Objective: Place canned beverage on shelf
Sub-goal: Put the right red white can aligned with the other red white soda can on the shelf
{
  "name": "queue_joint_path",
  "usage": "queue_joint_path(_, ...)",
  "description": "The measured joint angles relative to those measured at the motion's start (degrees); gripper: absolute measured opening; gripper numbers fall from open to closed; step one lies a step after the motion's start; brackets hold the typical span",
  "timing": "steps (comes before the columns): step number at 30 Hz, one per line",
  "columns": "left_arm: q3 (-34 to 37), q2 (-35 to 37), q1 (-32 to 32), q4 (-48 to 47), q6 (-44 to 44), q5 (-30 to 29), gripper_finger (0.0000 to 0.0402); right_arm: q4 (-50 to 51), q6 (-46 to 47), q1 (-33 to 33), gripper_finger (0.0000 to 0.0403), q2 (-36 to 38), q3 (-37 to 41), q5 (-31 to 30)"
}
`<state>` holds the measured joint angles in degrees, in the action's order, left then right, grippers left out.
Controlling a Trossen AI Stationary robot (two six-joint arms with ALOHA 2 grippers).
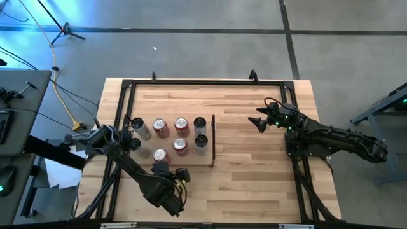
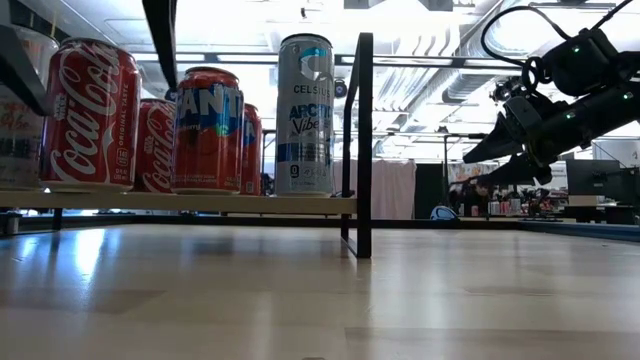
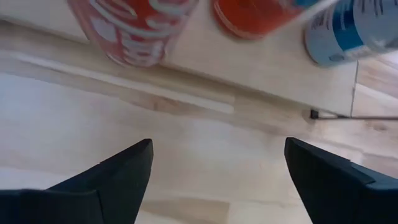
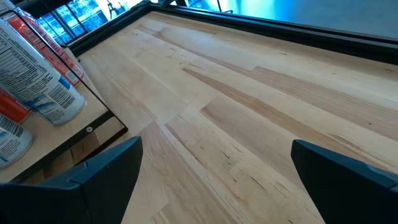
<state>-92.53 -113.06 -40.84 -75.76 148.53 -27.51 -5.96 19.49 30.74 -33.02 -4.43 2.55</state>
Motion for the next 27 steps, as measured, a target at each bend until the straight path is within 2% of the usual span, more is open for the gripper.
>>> queue_joint_path(10,0.0,-0.76,0.37,-3.03,1.16,0.19,0.0295,0.17,0.0,-0.02,0.0399,0.0,0.0,0.0)
queue_joint_path(27,-0.03,-1.39,0.76,-10.57,4.23,4.66,0.0292,0.44,0.0,-0.02,0.0399,0.01,0.0,0.0)
